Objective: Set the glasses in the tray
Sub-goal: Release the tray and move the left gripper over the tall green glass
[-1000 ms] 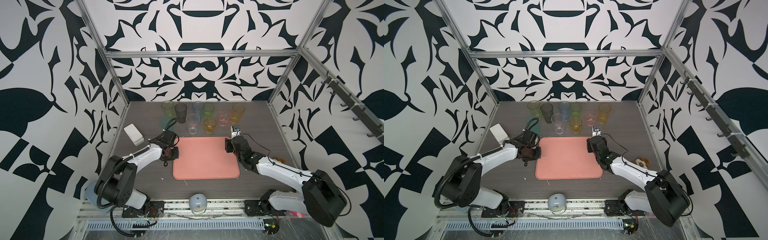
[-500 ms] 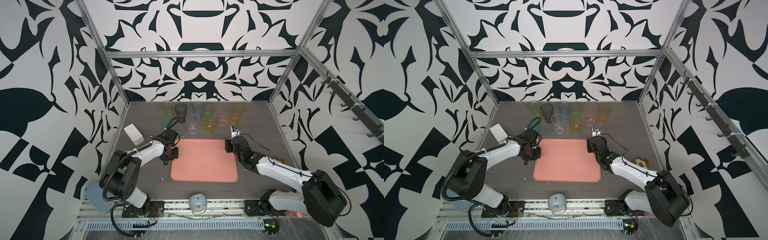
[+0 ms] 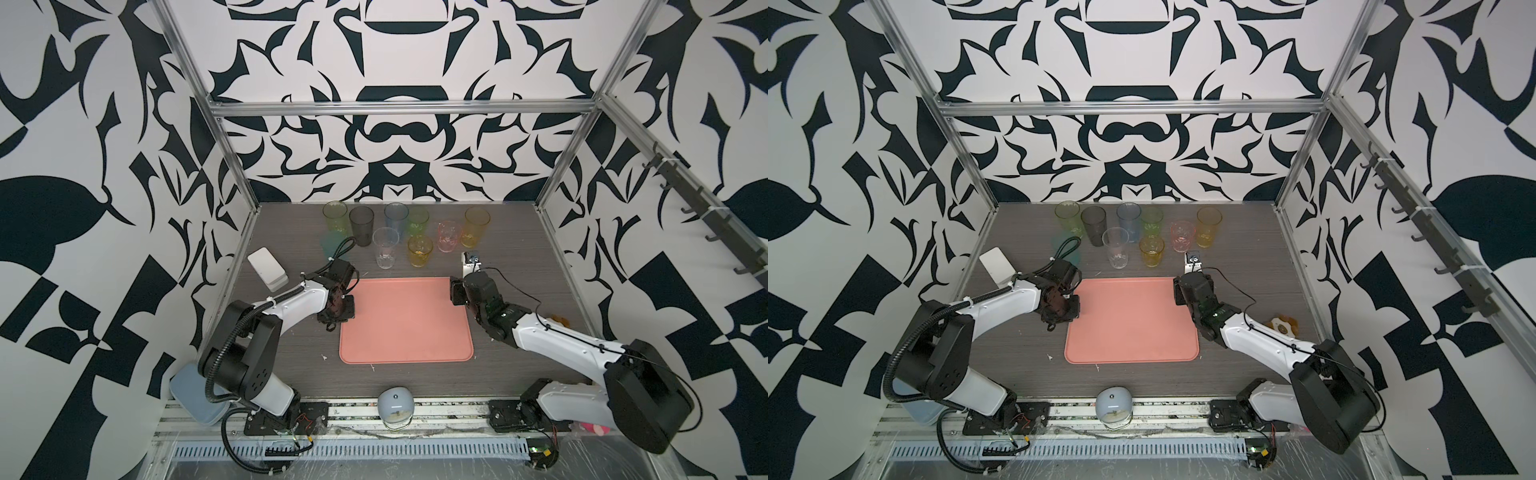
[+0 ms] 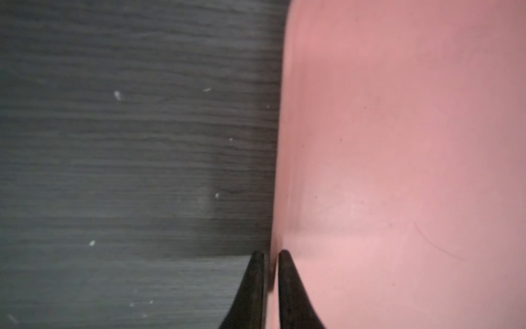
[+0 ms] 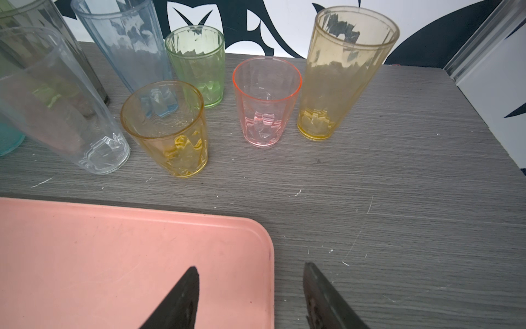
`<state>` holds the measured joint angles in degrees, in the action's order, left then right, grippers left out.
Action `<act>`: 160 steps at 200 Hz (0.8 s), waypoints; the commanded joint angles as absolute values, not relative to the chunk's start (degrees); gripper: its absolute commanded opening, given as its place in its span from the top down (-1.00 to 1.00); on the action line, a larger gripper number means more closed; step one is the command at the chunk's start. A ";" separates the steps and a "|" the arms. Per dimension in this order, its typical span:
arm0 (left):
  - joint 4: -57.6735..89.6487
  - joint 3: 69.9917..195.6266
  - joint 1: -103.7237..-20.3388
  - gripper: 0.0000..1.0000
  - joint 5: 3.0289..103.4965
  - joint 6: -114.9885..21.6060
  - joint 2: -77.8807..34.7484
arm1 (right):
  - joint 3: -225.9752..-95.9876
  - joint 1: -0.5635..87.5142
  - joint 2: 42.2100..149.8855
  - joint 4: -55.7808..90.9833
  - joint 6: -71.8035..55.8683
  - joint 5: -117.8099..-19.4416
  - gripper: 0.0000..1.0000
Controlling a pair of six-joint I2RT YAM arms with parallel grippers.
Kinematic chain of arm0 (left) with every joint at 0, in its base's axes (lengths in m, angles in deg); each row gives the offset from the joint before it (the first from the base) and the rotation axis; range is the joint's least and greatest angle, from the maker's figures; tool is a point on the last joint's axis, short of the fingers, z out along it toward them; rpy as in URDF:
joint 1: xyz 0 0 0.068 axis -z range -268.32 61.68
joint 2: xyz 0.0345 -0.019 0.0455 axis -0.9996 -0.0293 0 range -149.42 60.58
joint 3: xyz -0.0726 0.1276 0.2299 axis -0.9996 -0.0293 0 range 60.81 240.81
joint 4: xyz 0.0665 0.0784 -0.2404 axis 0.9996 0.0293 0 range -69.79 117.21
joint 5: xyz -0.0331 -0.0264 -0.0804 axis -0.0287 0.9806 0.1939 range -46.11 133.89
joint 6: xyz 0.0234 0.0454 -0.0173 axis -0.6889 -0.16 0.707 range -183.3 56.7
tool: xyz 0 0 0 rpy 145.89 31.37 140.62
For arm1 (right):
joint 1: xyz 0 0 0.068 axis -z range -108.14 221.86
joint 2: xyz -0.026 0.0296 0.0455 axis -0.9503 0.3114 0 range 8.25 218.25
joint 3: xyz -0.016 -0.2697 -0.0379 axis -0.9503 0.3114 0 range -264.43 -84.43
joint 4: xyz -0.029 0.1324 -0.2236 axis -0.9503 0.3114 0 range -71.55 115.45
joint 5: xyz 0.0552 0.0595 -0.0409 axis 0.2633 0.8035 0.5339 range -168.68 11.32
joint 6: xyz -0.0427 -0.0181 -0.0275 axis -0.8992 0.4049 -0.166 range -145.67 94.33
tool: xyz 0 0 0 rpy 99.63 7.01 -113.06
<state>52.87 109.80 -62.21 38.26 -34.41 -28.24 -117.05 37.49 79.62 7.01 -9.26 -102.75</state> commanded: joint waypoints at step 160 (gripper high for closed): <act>65.58 139.71 -74.87 -0.17 31.31 -29.83 -22.85 | -117.39 37.40 77.24 4.40 -11.38 -94.59 -0.35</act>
<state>62.71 135.40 -72.86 33.02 -31.77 -22.47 -116.98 37.49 77.30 6.16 -10.25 -96.74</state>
